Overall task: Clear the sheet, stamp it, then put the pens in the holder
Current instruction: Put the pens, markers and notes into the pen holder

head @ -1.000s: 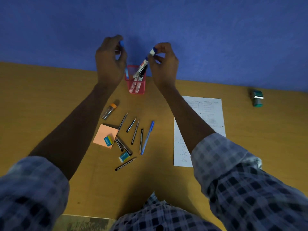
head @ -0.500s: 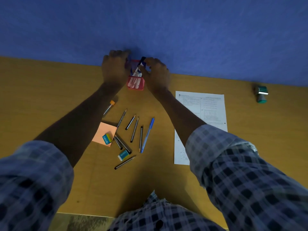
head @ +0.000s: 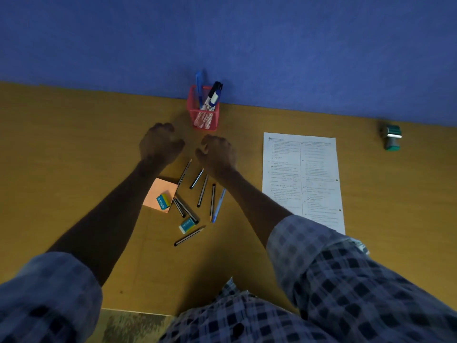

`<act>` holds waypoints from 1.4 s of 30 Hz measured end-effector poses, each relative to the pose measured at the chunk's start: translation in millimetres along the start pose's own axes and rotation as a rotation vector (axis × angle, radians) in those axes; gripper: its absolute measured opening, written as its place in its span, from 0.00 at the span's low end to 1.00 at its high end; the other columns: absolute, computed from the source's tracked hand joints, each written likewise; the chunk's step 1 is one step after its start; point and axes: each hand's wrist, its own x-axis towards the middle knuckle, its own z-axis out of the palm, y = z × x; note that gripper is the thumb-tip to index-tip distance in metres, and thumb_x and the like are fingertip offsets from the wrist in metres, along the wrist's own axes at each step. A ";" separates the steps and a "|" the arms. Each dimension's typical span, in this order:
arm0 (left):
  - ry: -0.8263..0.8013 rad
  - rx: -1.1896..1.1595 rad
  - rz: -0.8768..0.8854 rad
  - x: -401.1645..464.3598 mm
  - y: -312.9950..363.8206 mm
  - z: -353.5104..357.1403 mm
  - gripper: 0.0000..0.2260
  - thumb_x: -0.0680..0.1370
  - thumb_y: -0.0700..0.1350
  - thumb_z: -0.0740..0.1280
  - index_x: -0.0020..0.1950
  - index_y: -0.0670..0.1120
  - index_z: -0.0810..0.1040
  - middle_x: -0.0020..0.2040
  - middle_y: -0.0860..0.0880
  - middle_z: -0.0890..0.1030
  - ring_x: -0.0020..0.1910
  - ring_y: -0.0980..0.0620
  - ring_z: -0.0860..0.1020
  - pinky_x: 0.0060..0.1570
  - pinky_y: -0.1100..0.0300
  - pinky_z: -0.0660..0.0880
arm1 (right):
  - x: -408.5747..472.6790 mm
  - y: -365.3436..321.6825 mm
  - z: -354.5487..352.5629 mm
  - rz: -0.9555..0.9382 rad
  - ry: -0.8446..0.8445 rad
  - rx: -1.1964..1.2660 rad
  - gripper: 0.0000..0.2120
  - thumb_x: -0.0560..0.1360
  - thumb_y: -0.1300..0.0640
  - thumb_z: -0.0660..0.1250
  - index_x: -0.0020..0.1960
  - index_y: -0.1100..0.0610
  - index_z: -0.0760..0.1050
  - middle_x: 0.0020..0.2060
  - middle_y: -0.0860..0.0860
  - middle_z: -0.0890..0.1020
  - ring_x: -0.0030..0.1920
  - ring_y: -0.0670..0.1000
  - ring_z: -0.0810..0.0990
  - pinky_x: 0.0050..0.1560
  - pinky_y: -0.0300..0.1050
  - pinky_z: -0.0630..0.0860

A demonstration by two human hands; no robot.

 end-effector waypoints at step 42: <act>0.327 -0.429 0.224 57.9 71.9 -41.7 0.09 0.75 0.48 0.67 0.50 0.43 0.78 0.46 0.47 0.84 0.48 0.52 0.82 0.44 0.59 0.77 | 74.8 -32.0 -92.1 -0.044 0.328 0.279 0.09 0.70 0.60 0.69 0.48 0.63 0.75 0.36 0.55 0.83 0.38 0.54 0.81 0.40 0.54 0.80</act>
